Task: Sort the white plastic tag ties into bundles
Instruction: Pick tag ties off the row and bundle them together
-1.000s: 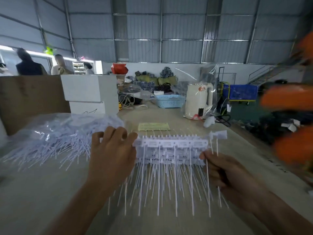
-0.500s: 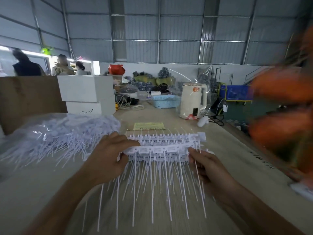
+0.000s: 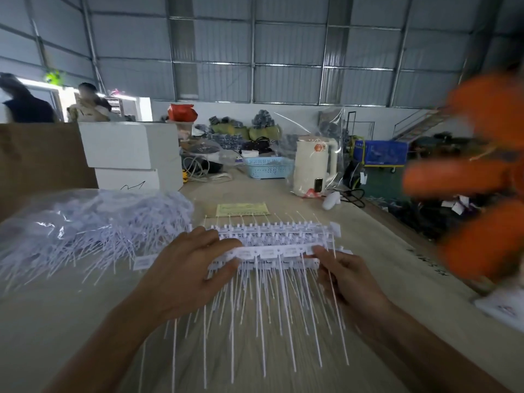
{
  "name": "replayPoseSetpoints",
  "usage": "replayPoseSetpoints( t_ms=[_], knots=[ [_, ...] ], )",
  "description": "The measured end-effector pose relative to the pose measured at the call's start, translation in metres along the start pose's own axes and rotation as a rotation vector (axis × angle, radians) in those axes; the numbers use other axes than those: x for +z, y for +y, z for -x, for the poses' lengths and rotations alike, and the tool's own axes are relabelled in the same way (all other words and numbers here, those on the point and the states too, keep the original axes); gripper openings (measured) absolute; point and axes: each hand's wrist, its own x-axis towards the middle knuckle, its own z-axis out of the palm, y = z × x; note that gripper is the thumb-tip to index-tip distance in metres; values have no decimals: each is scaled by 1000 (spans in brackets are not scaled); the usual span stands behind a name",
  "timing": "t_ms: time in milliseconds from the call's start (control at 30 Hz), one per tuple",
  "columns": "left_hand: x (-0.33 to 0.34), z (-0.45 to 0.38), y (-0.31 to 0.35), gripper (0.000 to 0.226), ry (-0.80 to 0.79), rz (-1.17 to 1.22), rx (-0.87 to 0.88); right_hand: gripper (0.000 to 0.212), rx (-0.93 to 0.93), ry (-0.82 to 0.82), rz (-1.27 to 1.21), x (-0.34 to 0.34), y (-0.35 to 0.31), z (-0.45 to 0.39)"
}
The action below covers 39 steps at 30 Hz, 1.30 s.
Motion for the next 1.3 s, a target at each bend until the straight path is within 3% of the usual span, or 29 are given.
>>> replayPoseSetpoints(
  t_ms=[267, 433, 533, 600, 767, 967, 1133, 1300],
  knots=[
    [-1, -1, 4, 57, -78, -217, -66, 49, 38, -46, -74, 5, 8, -1],
    [3, -7, 14, 39, 39, -195, -81, 52, 24, -83, -84, 10, 7, 2],
    [8, -5, 17, 32, 95, -36, -109, 51, 16, -67, -86, 11, 4, 3],
    [10, -4, 19, 34, 84, 34, -118, 50, 22, -47, -83, 10, 3, 4],
    [15, -3, 19, 48, -14, -55, -116, 51, 4, -52, -89, 10, 4, 7],
    [15, -3, 18, 54, 30, -93, -125, 50, 14, 15, -58, 11, 2, 7],
    [16, -6, 31, 58, 29, 90, -132, 51, 36, -47, -69, 22, 4, 12],
    [19, -8, 43, 47, 109, 367, -169, 53, 27, -59, -113, 21, 5, 12]
  ],
)
